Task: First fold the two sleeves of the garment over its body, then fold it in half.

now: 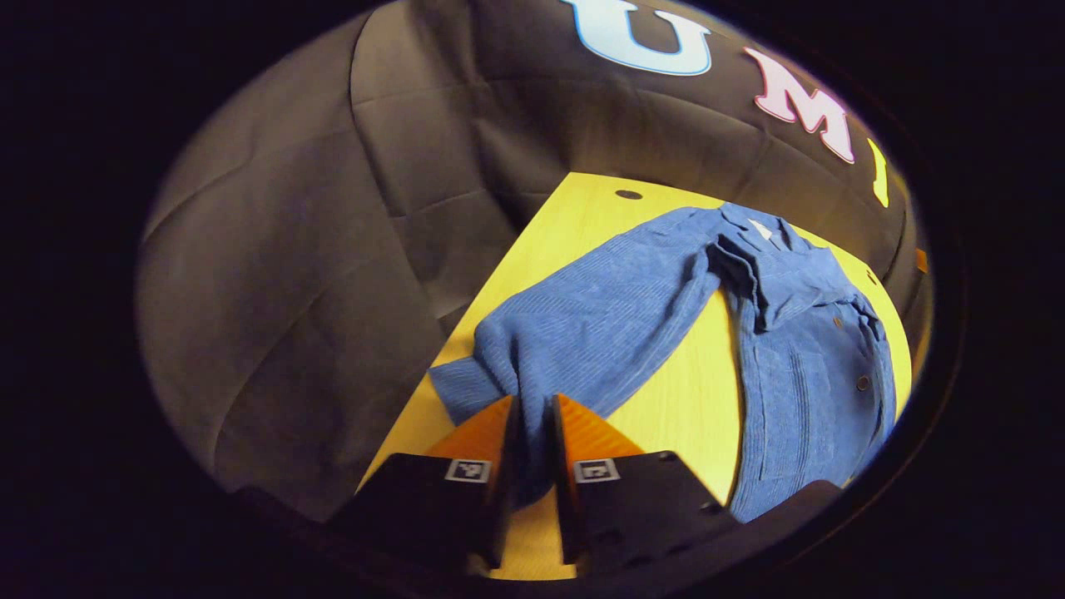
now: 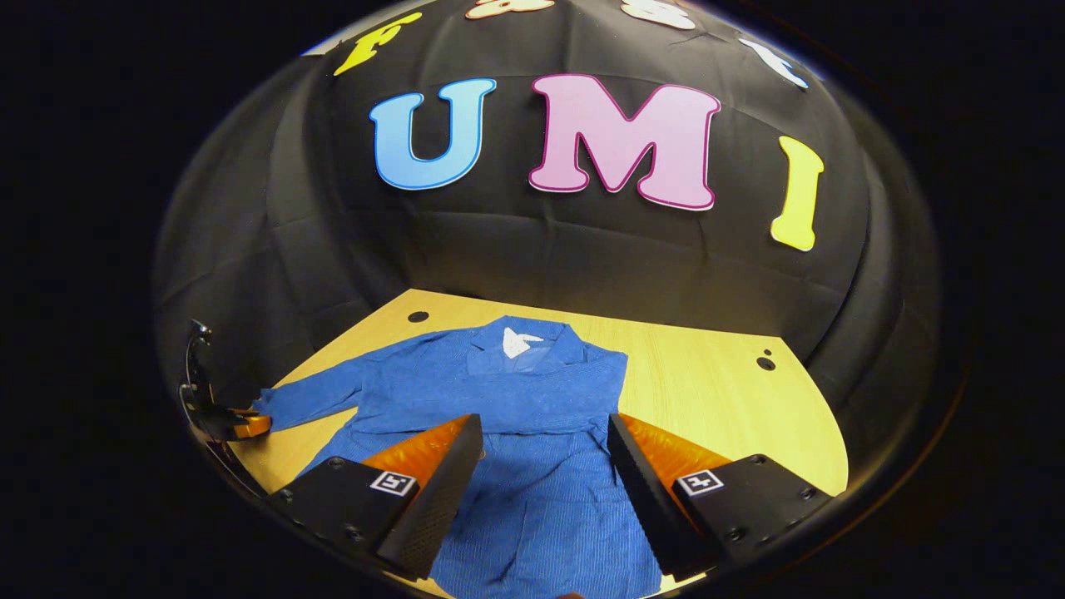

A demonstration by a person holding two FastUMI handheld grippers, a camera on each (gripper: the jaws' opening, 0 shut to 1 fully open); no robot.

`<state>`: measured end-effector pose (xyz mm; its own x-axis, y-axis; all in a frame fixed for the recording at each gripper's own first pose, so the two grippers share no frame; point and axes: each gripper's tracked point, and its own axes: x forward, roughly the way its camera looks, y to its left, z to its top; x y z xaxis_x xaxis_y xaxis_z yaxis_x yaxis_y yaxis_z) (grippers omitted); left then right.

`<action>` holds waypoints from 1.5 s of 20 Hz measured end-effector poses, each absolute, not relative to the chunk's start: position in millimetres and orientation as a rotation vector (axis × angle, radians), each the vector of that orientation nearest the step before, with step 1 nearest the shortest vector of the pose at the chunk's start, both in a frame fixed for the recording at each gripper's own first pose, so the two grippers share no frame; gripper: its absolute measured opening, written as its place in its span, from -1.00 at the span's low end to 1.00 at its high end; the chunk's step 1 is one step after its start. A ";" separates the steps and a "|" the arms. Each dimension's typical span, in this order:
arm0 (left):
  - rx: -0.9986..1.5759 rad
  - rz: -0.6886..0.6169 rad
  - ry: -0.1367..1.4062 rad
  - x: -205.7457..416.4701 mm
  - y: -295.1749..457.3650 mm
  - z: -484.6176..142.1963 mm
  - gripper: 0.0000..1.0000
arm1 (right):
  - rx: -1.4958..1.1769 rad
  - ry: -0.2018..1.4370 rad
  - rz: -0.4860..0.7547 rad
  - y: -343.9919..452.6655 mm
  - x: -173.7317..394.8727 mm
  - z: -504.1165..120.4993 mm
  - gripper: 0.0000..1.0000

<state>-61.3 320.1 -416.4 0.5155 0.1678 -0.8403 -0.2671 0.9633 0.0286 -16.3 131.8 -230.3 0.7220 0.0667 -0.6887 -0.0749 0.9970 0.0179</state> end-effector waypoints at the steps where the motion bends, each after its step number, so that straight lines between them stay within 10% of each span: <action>1: -0.099 0.271 0.987 -58.9 319.3 -417.7 -0.92 | -0.015 0.761 0.083 129.4 -19.2 -231.5 0.94; 13: -0.130 0.163 0.681 74.2 249.7 -272.7 -1.00 | 0.085 0.758 0.068 80.3 -38.4 -241.2 0.94; 30: 0.065 -0.163 0.760 189.9 45.4 -264.1 -1.00 | 0.161 0.738 -0.150 -42.9 -91.3 -228.9 0.94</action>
